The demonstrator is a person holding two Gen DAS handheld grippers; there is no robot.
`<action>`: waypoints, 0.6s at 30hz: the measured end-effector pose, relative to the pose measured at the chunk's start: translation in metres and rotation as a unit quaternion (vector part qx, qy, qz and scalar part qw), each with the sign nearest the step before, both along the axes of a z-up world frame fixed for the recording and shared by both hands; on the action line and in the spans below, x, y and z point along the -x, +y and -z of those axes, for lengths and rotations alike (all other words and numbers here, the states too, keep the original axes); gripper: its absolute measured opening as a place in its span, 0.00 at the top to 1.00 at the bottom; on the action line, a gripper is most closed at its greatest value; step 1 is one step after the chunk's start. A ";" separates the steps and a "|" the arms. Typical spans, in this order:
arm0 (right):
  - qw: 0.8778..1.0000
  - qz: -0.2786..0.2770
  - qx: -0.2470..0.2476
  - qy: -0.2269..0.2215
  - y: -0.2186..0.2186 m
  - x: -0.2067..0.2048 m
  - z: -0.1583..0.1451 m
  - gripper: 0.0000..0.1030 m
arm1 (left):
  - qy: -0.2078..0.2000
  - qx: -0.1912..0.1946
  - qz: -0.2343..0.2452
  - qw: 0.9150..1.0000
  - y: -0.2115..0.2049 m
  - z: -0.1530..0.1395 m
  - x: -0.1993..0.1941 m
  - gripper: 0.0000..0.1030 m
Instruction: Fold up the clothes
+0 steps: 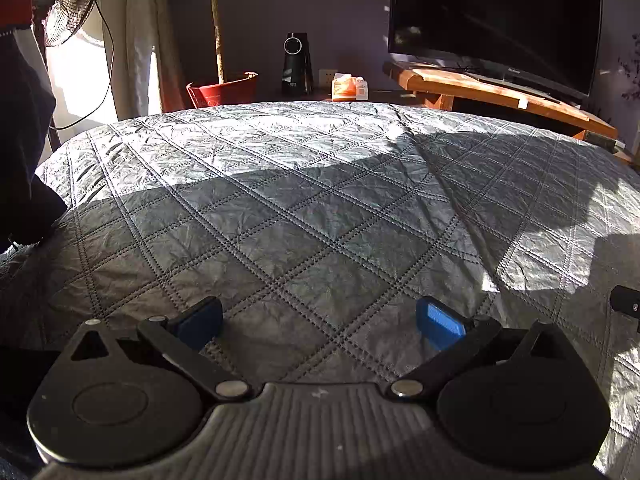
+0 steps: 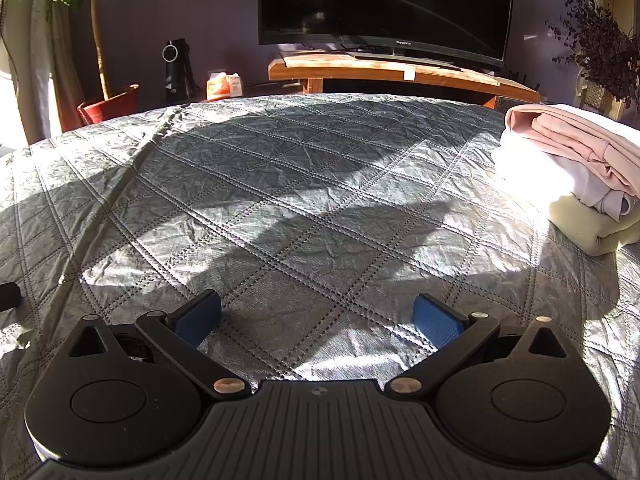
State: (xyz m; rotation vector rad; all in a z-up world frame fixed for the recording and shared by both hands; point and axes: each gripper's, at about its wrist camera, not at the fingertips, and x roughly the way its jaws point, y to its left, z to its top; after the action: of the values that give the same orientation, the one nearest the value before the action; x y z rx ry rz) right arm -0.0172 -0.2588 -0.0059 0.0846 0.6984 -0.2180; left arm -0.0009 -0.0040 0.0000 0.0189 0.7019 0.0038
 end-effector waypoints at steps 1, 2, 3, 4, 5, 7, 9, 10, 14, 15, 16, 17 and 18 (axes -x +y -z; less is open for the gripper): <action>1.000 0.000 0.000 0.000 0.000 0.000 0.000 0.00 | 0.000 0.000 0.000 1.000 0.000 0.000 0.000 0.00; 1.000 0.000 0.000 0.000 0.000 0.000 0.000 0.00 | 0.000 0.000 0.000 1.000 0.000 0.000 0.001 0.00; 1.000 0.000 0.000 0.000 0.000 0.000 0.000 0.00 | 0.000 0.000 0.000 1.000 0.000 0.000 0.001 0.00; 1.000 0.000 0.000 0.000 0.000 -0.001 0.000 0.00 | 0.000 0.000 0.000 1.000 0.000 0.000 0.001 0.00; 1.000 0.000 0.000 0.000 0.000 -0.001 0.000 0.00 | 0.000 0.000 0.000 1.000 0.000 0.000 0.001 0.00; 1.000 0.000 0.000 0.000 0.000 -0.001 0.000 0.00 | 0.000 0.000 0.000 1.000 0.000 0.000 0.001 0.00; 1.000 0.000 0.000 0.000 0.000 -0.001 0.000 0.00 | 0.000 0.000 0.000 1.000 0.000 0.000 0.001 0.00; 1.000 0.000 0.000 0.000 0.000 -0.001 0.000 0.00 | 0.000 0.000 0.000 1.000 0.000 0.000 0.001 0.00; 1.000 0.000 0.000 0.000 0.000 -0.001 0.000 0.00 | 0.000 0.001 0.000 1.000 0.000 0.000 0.001 0.00; 1.000 0.000 0.000 0.000 0.000 -0.001 0.000 0.00 | 0.000 0.001 0.000 1.000 0.001 0.000 0.001 0.00; 1.000 0.000 0.000 0.000 0.000 -0.001 0.000 0.00 | 0.000 0.001 0.000 1.000 0.001 0.000 0.001 0.00; 1.000 0.000 0.000 0.000 0.000 -0.001 0.000 0.00 | 0.000 0.001 0.000 1.000 0.001 0.000 0.001 0.00; 1.000 0.000 0.000 0.000 0.000 -0.001 0.000 0.00 | 0.000 0.001 0.000 1.000 0.001 0.000 0.001 0.00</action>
State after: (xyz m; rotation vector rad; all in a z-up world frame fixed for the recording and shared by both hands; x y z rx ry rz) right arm -0.0167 -0.2589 -0.0063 0.0847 0.6984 -0.2180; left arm -0.0020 -0.0034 0.0002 0.0180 0.7017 0.0027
